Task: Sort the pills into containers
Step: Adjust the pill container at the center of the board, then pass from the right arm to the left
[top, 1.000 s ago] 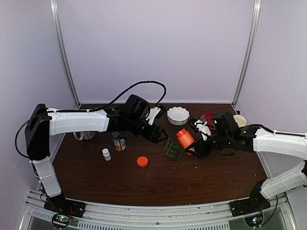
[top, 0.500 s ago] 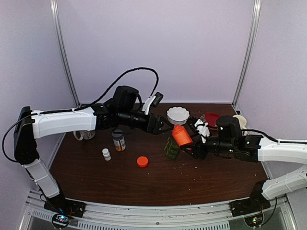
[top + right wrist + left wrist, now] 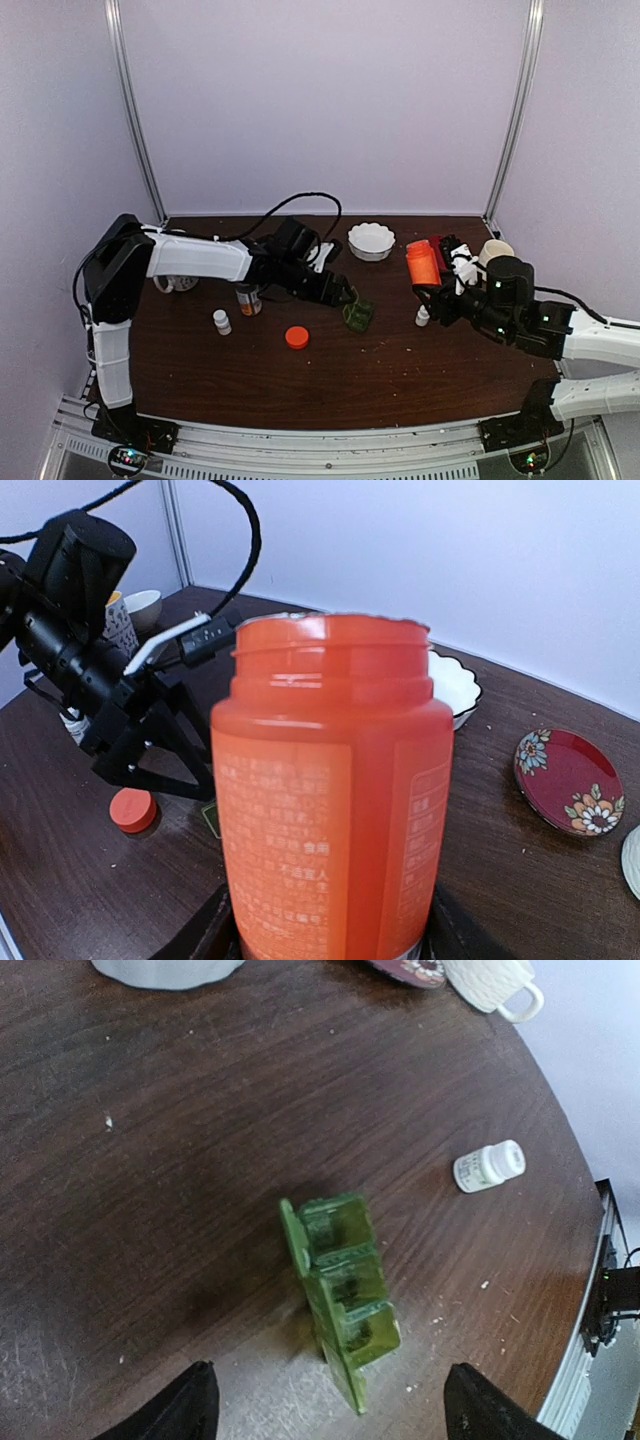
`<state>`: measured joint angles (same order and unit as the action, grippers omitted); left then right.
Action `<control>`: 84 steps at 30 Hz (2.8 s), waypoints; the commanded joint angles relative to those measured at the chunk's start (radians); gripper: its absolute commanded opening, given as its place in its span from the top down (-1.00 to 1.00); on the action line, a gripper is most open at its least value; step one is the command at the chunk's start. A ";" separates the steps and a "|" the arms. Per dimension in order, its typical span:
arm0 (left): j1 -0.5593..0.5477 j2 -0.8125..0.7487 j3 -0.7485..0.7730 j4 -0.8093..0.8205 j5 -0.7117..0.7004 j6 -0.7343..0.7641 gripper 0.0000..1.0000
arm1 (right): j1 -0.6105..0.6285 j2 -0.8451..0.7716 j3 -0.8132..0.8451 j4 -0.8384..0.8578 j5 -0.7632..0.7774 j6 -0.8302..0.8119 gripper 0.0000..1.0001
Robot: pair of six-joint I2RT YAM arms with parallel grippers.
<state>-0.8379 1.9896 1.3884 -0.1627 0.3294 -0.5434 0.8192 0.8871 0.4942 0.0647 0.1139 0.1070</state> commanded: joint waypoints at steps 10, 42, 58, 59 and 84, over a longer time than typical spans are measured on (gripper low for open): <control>0.001 0.211 0.214 -0.065 0.001 0.038 -0.25 | -0.006 -0.023 -0.032 0.053 0.035 0.069 1.00; -0.001 0.241 0.409 -0.360 0.163 0.427 -0.03 | -0.005 0.055 -0.014 0.037 -0.092 0.074 1.00; -0.003 -0.283 0.019 -0.068 -0.247 0.237 -0.95 | -0.002 0.107 0.022 0.127 -0.235 0.014 1.00; -0.001 -0.326 -0.029 -0.024 -0.283 0.211 -0.95 | 0.001 0.109 0.019 0.148 -0.238 0.004 1.00; -0.021 -0.309 -0.124 0.374 0.297 -0.177 -0.95 | 0.100 0.300 0.186 0.119 -0.247 -0.093 0.99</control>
<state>-0.8474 1.6608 1.2232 0.1650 0.5930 -0.6987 0.9001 1.1755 0.6357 0.1844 -0.1345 0.0246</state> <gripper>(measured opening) 0.975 0.557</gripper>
